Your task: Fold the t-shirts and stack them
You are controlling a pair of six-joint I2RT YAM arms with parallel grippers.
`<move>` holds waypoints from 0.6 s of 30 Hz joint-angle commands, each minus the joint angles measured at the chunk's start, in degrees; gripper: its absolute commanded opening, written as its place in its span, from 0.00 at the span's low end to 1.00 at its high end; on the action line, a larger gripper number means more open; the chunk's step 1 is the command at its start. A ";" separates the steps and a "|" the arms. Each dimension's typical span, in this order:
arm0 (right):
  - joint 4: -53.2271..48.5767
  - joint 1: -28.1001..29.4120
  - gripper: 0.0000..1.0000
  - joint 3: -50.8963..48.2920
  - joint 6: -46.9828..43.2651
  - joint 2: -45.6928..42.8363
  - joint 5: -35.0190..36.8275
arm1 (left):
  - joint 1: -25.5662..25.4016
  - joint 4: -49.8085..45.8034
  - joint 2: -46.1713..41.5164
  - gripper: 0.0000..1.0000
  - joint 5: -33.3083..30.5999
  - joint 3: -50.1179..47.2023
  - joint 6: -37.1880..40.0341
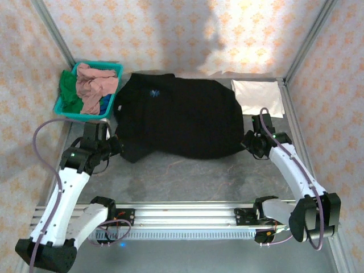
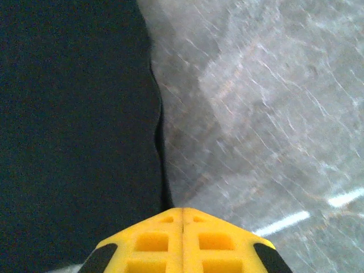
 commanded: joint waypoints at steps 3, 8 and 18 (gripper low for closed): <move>-7.95 -0.06 0.12 4.38 -0.48 3.30 6.47 | -0.39 -6.53 -0.53 0.00 -5.73 -1.36 -3.94; -6.14 -0.06 0.29 14.56 -3.13 10.89 9.44 | -0.35 -9.89 -1.55 0.00 -6.99 -2.95 -6.03; 5.12 -3.26 0.34 39.82 -9.41 41.62 17.80 | -0.32 -10.14 -3.50 0.59 -7.44 -2.03 -6.38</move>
